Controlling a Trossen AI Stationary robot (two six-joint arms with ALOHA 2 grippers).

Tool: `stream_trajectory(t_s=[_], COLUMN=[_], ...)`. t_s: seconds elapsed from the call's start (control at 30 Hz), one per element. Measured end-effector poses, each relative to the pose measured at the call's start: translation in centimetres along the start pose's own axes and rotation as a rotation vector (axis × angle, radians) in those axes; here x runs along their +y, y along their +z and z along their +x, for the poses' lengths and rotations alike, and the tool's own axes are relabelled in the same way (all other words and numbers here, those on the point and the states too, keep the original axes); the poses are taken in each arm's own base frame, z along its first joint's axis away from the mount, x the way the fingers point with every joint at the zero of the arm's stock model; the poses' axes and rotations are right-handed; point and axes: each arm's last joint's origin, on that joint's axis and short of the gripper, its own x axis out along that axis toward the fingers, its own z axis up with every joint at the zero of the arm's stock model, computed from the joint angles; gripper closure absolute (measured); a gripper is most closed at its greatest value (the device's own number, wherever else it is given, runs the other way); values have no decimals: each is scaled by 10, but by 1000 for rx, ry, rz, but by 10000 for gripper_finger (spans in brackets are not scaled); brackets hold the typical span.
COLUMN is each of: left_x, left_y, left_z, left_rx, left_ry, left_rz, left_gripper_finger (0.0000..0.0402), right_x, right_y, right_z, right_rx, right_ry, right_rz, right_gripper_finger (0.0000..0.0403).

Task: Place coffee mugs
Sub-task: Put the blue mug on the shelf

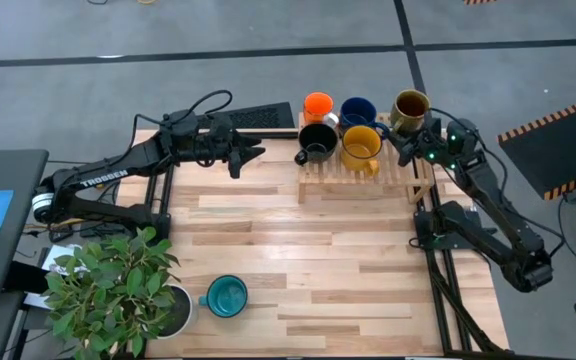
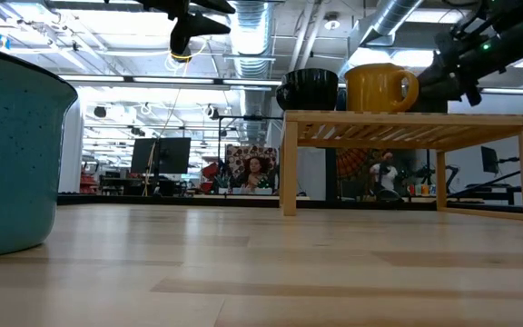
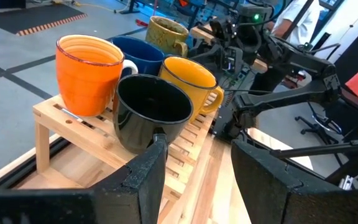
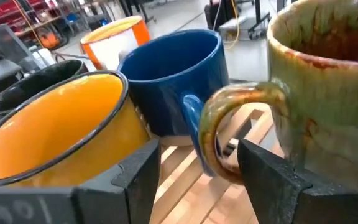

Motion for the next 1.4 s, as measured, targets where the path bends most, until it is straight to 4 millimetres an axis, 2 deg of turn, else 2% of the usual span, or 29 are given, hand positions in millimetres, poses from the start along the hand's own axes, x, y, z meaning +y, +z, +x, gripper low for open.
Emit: stream_trajectory(t_s=[0.3,0.6,0.73,0.93,1.1,1.27,1.4], left_x=[0,0,0,-2,-2,-6,-14], left_y=[0,0,0,5,6,5,2], left_z=[0,0,0,0,0,0,1], left_rx=[0,1,0,-50,-68,-61,-48], left_ry=[0,-1,-1,-14,-16,-32,-64], left_rz=[6,7,14,30,29,2,4], left_gripper_finger=[235,235,235,235,235,235,235], right_x=[8,15,23,47,63,82,111], right_y=[5,-11,-10,22,46,62,68], right_z=[-16,-38,-50,-73,-78,-64,-45], right_rx=[-44,20,-15,-139,-146,-90,12], right_ry=[5,-21,59,275,439,644,813], right_rz=[-23,15,41,73,101,115,112], right_gripper_finger=[163,163,163,163,163,163,163])
